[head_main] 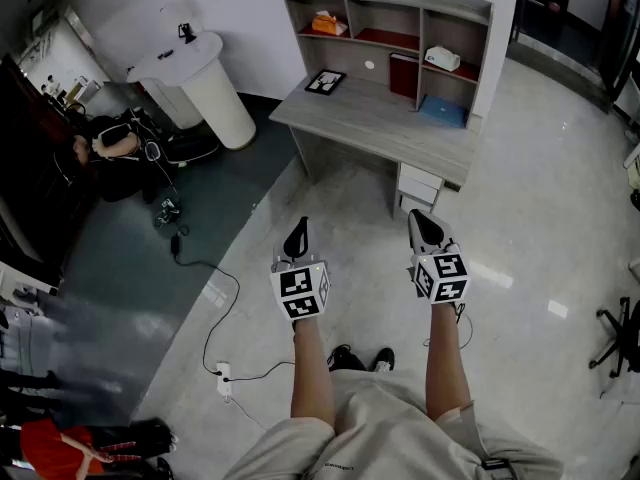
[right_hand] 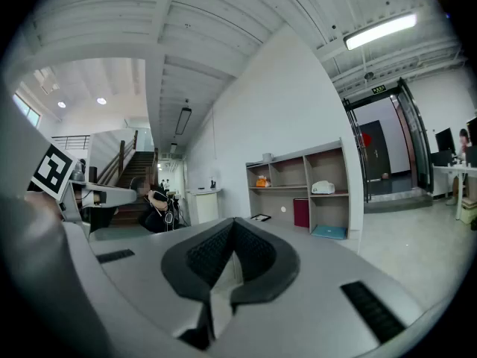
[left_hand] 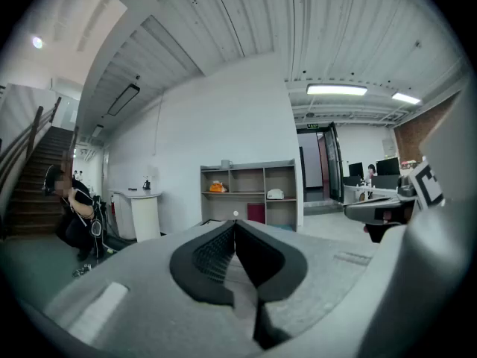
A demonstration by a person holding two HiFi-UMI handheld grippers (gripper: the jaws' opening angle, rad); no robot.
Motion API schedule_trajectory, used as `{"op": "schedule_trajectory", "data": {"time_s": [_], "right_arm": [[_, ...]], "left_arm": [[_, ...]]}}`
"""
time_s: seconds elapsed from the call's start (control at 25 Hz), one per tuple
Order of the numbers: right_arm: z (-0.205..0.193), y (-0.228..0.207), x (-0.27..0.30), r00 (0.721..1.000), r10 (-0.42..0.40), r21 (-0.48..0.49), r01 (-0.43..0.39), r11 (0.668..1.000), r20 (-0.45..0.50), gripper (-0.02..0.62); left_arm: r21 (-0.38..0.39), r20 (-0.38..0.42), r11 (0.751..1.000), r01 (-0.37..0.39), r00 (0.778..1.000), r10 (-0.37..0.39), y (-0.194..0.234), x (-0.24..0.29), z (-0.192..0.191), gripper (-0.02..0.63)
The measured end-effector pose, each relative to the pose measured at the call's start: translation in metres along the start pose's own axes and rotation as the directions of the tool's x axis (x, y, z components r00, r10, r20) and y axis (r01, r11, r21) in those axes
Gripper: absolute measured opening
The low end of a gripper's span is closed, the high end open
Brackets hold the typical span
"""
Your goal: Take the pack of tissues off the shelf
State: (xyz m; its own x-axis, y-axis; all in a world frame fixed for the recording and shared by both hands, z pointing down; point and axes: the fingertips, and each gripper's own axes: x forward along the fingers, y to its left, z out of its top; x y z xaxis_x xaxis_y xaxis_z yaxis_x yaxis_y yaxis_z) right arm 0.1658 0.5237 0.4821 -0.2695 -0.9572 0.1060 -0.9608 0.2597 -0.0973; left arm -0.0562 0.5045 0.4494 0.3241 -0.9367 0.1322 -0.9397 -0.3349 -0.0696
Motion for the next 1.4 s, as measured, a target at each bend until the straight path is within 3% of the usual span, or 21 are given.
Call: {"op": "schedule_trajectory", "data": {"time_s": [0.4, 0.64, 0.96, 1.4], "right_arm": [[-0.004, -0.016, 0.026, 1.0, -0.006, 0.0, 0.006, 1.0, 0.014, 0.015], [-0.008, -0.039, 0.066, 1.0, -0.003, -0.004, 0.003, 1.0, -0.004, 0.017], [0.01, -0.076, 0.164, 0.998, -0.058, 0.046, 0.058, 0.997, -0.006, 0.017], [0.033, -0.086, 0.311, 0.998, -0.065, 0.084, 0.065, 0.994, -0.01, 0.017]], "left_arm": [[-0.004, 0.01, 1.0, 0.021, 1.0, -0.021, -0.011, 0.037, -0.007, 0.01], [-0.013, 0.007, 0.999, 0.048, 0.999, -0.048, -0.01, 0.094, -0.013, 0.011], [0.006, 0.01, 0.997, 0.071, 0.997, -0.071, 0.018, 0.193, 0.009, 0.011], [0.004, -0.006, 0.996, 0.085, 0.996, -0.085, 0.093, 0.324, 0.035, 0.011]]}}
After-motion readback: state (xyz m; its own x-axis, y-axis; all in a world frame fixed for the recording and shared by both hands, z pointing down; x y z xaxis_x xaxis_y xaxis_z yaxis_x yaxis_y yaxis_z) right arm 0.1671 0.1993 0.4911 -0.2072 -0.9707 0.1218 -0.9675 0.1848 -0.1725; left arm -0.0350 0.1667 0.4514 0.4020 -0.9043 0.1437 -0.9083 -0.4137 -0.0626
